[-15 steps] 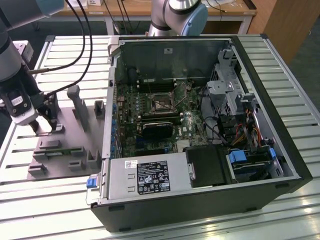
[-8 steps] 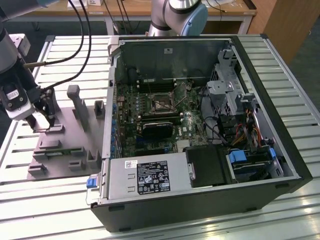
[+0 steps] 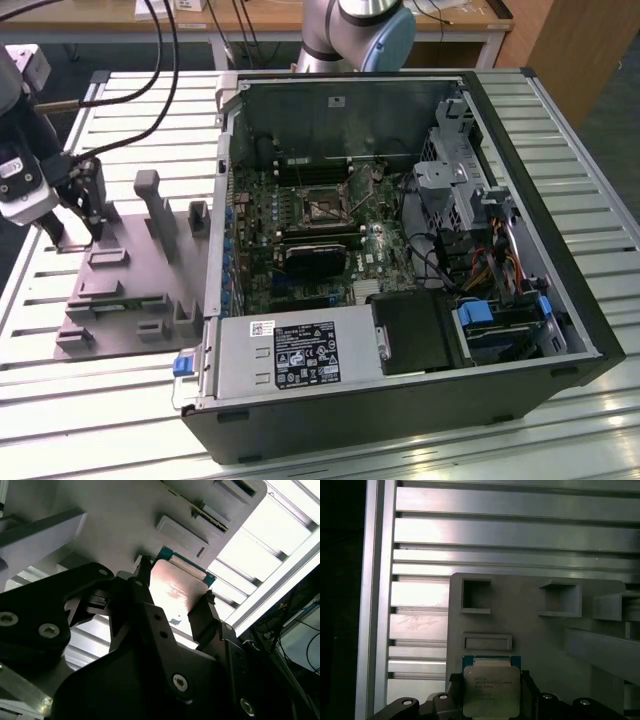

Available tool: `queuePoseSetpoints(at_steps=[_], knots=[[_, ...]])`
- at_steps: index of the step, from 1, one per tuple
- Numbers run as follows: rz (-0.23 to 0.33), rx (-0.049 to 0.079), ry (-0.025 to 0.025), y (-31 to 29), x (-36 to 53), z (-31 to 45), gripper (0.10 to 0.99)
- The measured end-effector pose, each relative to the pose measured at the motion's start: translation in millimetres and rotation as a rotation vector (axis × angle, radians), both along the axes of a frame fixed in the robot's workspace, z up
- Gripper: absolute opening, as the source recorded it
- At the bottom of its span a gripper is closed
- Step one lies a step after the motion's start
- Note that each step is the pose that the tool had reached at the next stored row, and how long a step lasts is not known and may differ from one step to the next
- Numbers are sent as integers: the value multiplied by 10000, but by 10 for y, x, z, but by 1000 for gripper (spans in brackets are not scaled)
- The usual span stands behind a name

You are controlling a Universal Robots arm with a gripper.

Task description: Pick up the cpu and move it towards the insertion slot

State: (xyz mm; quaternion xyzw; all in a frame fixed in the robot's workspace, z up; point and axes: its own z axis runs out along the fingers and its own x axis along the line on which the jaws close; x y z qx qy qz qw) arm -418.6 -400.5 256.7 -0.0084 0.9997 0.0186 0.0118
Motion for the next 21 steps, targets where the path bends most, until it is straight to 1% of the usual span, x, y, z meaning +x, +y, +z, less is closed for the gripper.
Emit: queuePoseSetpoints(at_steps=[9,21], knots=[[-2,-1,-13,0,0,237,545],[-2,3,-40,0,0,598,545]])
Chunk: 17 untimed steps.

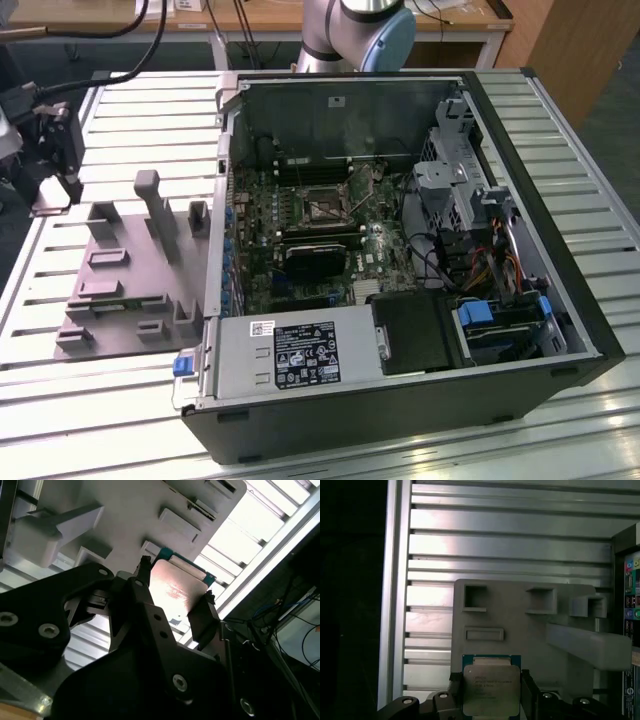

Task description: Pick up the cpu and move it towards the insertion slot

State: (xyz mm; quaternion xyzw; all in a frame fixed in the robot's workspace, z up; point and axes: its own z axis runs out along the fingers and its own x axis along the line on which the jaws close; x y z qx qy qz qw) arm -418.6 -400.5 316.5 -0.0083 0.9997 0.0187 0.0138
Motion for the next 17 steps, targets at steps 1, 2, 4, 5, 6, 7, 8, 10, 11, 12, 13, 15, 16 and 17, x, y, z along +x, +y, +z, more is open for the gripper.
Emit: queuePoseSetpoints(at_steps=[1,2,4,5,6,7,8,10,11,12,13,15,16,17], knots=[[0,1,-3,0,0,29,545],[0,3,-5,0,0,58,545],[0,8,-15,0,0,113,545],[0,10,-19,0,0,141,545],[0,14,-23,0,0,169,545],[0,17,-28,0,0,194,545],[0,22,-34,0,0,219,545],[0,32,-44,0,0,269,545],[-1,35,-48,0,0,295,545],[0,41,-54,0,0,322,545],[0,45,-58,0,0,348,545],[0,52,-68,0,0,400,545],[0,55,-74,0,0,425,545],[1,56,-78,0,0,450,545]])
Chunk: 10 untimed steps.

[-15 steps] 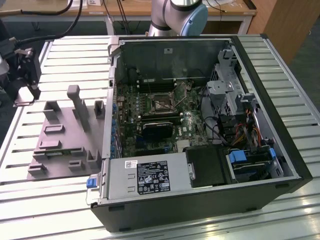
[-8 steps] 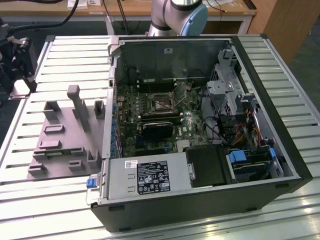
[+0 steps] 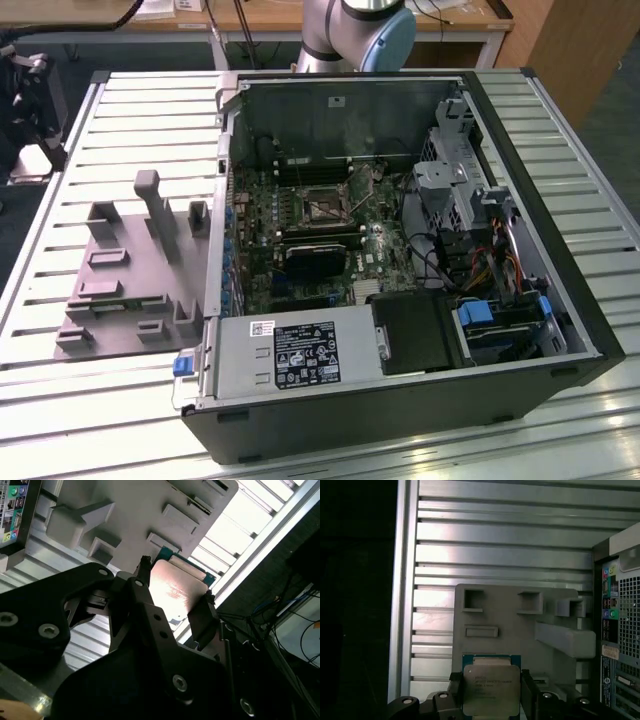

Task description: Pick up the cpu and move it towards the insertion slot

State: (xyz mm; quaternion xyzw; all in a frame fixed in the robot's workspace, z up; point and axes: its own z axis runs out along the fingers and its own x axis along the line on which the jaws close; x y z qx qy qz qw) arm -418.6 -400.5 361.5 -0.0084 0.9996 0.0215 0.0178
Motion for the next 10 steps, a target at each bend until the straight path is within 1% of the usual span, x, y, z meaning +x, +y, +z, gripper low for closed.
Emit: queuePoseSetpoints(at_steps=[1,6,7,10], knots=[[0,3,-11,0,0,52,545],[0,6,-33,1,0,174,545],[0,6,-34,1,0,186,545],[-2,7,-37,1,0,186,545]])
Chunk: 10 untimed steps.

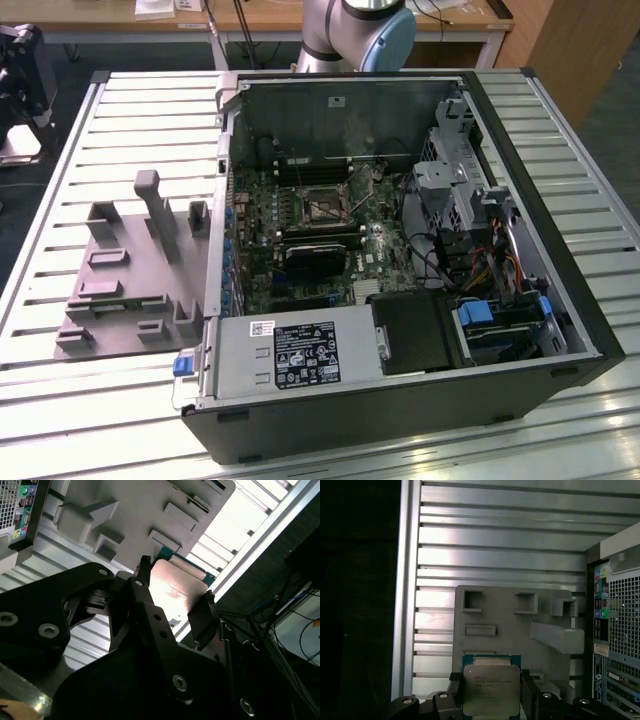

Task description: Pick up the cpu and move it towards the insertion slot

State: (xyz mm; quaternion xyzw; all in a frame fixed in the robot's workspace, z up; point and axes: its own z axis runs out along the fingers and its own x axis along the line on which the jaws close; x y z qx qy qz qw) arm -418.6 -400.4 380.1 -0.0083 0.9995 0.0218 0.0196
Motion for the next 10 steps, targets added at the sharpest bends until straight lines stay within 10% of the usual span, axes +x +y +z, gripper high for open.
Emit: queuePoseSetpoints(at_steps=[10], knots=[[0,-1,4,0,216,1,545]])
